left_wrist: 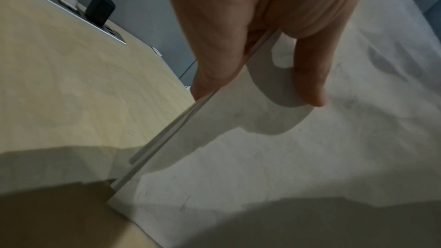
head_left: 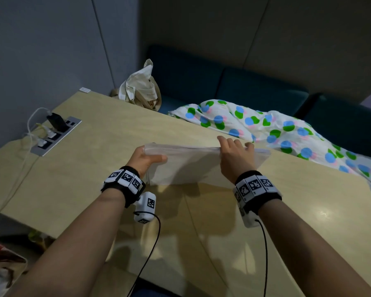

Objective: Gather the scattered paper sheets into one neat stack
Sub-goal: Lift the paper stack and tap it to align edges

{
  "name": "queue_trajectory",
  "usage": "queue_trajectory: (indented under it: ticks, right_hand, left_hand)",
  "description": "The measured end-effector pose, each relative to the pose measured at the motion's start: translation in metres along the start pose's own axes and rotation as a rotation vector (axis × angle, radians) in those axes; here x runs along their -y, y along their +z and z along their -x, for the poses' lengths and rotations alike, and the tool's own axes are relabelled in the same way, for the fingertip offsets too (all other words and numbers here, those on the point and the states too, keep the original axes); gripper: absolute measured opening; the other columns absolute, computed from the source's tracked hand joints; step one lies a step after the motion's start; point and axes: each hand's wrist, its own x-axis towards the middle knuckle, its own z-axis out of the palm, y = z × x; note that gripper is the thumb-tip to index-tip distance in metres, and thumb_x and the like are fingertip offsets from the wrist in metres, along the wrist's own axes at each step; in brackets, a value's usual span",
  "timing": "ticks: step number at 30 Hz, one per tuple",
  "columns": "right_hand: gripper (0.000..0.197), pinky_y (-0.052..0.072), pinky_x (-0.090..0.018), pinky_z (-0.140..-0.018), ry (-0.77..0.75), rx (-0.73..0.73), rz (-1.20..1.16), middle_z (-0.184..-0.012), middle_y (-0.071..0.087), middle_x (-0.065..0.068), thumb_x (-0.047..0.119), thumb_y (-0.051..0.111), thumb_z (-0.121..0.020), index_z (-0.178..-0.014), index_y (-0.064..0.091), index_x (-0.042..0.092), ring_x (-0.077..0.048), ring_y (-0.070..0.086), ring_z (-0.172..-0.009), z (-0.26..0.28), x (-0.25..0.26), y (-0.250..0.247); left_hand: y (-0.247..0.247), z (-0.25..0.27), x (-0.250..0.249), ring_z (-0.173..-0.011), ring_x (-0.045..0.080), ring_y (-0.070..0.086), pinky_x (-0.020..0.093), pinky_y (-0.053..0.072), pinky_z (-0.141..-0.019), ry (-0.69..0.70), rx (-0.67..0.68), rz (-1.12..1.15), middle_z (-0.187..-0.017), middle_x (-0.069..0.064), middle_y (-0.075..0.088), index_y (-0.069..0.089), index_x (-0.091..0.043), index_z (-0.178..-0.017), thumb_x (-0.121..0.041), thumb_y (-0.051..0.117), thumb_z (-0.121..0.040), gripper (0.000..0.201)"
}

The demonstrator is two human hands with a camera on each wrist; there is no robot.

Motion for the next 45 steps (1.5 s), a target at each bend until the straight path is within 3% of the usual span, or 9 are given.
queue_trajectory:
  ticks: [5, 8, 15, 19, 25, 29, 34, 38, 45]
  right_hand:
    - [0.057, 0.041, -0.044, -0.088, -0.174, 0.107, -0.003, -0.122, 0.056, -0.004, 0.005, 0.048, -0.083, -0.137, 0.034, 0.017, -0.027, 0.055, -0.109, -0.011, 0.021, -0.001]
    - [0.041, 0.041, -0.041, -0.085, -0.192, 0.154, 0.012, -0.114, 0.060, -0.006, -0.002, 0.045, -0.082, -0.120, 0.045, 0.014, -0.028, 0.058, -0.105, -0.015, 0.025, -0.004]
    - [0.014, 0.035, -0.031, -0.067, 0.030, 0.219, -0.260, -0.089, 0.060, -0.010, 0.005, 0.045, -0.087, -0.094, 0.049, 0.016, -0.035, 0.059, -0.097, -0.028, 0.005, -0.037]
    - [0.028, 0.050, -0.038, -0.081, 0.262, 0.163, -0.815, -0.100, 0.066, -0.015, 0.004, 0.050, -0.082, -0.106, 0.063, 0.012, -0.035, 0.062, -0.098, -0.029, -0.024, -0.022]
    - [0.032, 0.051, -0.034, -0.073, 0.398, 0.022, -1.403, -0.091, 0.065, -0.005, 0.010, 0.061, -0.070, -0.102, 0.063, 0.012, -0.020, 0.061, -0.079, -0.002, -0.013, 0.008]
    - [0.042, 0.048, -0.045, -0.082, 0.540, -0.060, -1.569, -0.100, 0.063, -0.012, 0.011, 0.061, -0.067, -0.108, 0.059, 0.005, -0.028, 0.057, -0.094, 0.015, -0.001, 0.024]
    - [0.076, 0.052, -0.034, -0.079, 0.568, -0.202, -1.669, -0.121, 0.058, -0.014, -0.005, 0.064, -0.064, -0.135, 0.040, 0.007, -0.018, 0.059, -0.100, 0.015, 0.004, 0.015]
    - [0.074, 0.055, -0.023, -0.074, 0.519, -0.304, -1.721, -0.109, 0.054, -0.001, -0.001, 0.052, -0.060, -0.128, 0.035, 0.023, -0.011, 0.058, -0.094, 0.006, -0.001, -0.015]
    - [0.051, 0.054, -0.027, -0.070, 0.491, -0.353, -1.663, -0.098, 0.057, 0.001, -0.008, 0.046, -0.085, -0.131, 0.035, 0.012, -0.016, 0.059, -0.087, -0.013, 0.006, -0.041]
  left_hand:
    - [0.004, 0.002, 0.001, -0.084, 0.023, 0.068, 0.028, 0.050, -0.077, -0.003, -0.016, 0.048, -0.097, 0.013, 0.070, 0.067, -0.003, -0.106, 0.005, 0.071, -0.074, 0.033]
    - [0.003, 0.005, -0.001, -0.074, 0.015, 0.064, 0.016, 0.051, -0.060, 0.027, 0.028, -0.014, -0.087, 0.007, 0.066, 0.065, -0.010, -0.093, 0.005, 0.071, -0.074, 0.025]
    - [-0.013, 0.003, 0.013, -0.094, 0.025, 0.064, 0.035, 0.051, -0.085, -0.063, -0.062, -0.072, -0.102, 0.007, 0.068, 0.064, -0.006, -0.114, -0.004, 0.075, -0.076, 0.040]
    - [-0.018, 0.006, 0.004, -0.085, 0.016, 0.064, 0.040, 0.050, -0.095, -0.088, -0.137, 0.218, -0.090, 0.001, 0.070, 0.061, -0.017, -0.082, 0.000, 0.066, -0.082, 0.018]
    - [0.010, 0.004, -0.050, -0.090, 0.016, 0.069, 0.029, 0.054, -0.076, 0.193, -0.058, 0.218, -0.095, -0.004, 0.074, 0.065, -0.021, -0.100, -0.002, 0.061, -0.086, 0.023]
    - [0.022, 0.009, -0.056, -0.089, 0.012, 0.064, 0.026, 0.050, -0.077, 0.280, -0.090, 0.110, -0.099, -0.003, 0.068, 0.062, -0.017, -0.105, -0.002, 0.063, -0.085, 0.025]
    - [0.028, 0.011, -0.042, -0.104, 0.020, 0.062, 0.030, 0.052, -0.082, 0.234, -0.093, 0.087, -0.115, 0.010, 0.064, 0.053, -0.011, -0.125, -0.001, 0.077, -0.071, 0.060]
    - [0.029, 0.012, -0.056, -0.094, 0.014, 0.063, 0.026, 0.053, -0.079, 0.276, -0.043, 0.099, -0.104, 0.005, 0.065, 0.059, -0.018, -0.114, -0.006, 0.078, -0.065, 0.053]
    - [0.049, 0.010, -0.075, -0.082, 0.011, 0.063, 0.028, 0.051, -0.079, 0.277, -0.084, 0.117, -0.089, -0.003, 0.066, 0.063, -0.025, -0.089, -0.003, 0.067, -0.082, 0.023]
